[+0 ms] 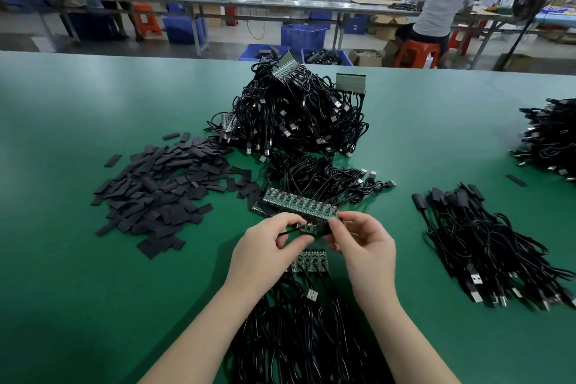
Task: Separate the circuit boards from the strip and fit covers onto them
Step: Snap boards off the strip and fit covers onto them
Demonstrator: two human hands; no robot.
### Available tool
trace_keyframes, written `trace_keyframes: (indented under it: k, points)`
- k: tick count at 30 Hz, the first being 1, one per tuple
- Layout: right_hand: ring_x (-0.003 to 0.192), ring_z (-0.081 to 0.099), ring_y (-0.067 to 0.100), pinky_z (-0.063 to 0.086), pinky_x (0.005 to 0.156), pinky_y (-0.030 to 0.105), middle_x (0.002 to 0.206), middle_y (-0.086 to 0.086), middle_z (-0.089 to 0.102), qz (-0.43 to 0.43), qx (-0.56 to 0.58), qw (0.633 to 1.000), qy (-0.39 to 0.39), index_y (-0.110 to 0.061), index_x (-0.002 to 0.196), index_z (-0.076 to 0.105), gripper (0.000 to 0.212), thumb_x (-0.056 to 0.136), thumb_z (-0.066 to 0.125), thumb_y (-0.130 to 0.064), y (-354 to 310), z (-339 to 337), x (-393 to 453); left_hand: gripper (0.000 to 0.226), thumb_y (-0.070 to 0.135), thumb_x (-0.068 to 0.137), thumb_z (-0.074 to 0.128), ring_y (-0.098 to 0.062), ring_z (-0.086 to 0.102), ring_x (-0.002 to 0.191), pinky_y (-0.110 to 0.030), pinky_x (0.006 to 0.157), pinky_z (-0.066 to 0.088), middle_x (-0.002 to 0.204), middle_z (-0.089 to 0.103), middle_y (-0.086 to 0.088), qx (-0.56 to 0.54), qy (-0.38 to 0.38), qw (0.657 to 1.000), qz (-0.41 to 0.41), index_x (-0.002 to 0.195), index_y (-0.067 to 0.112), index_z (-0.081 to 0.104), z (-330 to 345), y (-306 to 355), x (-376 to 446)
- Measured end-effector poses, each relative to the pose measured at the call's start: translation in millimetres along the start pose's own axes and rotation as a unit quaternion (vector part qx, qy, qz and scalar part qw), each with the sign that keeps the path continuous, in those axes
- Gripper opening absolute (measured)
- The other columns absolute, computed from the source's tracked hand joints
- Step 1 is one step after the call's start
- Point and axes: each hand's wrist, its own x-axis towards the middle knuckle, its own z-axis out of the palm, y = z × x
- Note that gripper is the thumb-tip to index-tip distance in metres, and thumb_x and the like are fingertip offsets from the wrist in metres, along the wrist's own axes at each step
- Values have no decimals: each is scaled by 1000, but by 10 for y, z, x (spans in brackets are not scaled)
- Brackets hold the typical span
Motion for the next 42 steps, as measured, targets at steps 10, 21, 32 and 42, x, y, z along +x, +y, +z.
trace_keyframes:
  k: [10,21,32,42]
  points:
    - [69,74,20,56,62,21,79,11,71,12,-10,1000,16,-11,90,70,7,86,74,-6,-15,-21,41,39,46,92,58,2,60,82,-27,71,55,90,60,23,26,-33,999,12,130,52,49,23,108,203]
    - [64,70,10,57,63,23,73,0,73,4,-62,998,17,-15,90,72,9,85,76,-9,39,-48,84,35,40,96,54,12,55,90,-12,74,47,117,58,28,-40,25,999,17,131,44,56,159,-45,98]
    - [68,71,13,57,65,22,75,-1,73,0,-64,998,-24,-26,87,74,17,84,77,-9,37,-35,44,33,43,93,57,0,61,92,-17,77,51,114,60,29,-77,25,995,57,125,53,53,135,-42,6]
    - [69,73,20,57,64,24,76,6,72,30,1,999,-37,-22,86,75,18,85,75,-5,25,-10,26,25,39,84,71,-10,55,71,-19,63,48,94,63,23,-59,25,996,61,109,41,70,147,-50,15]
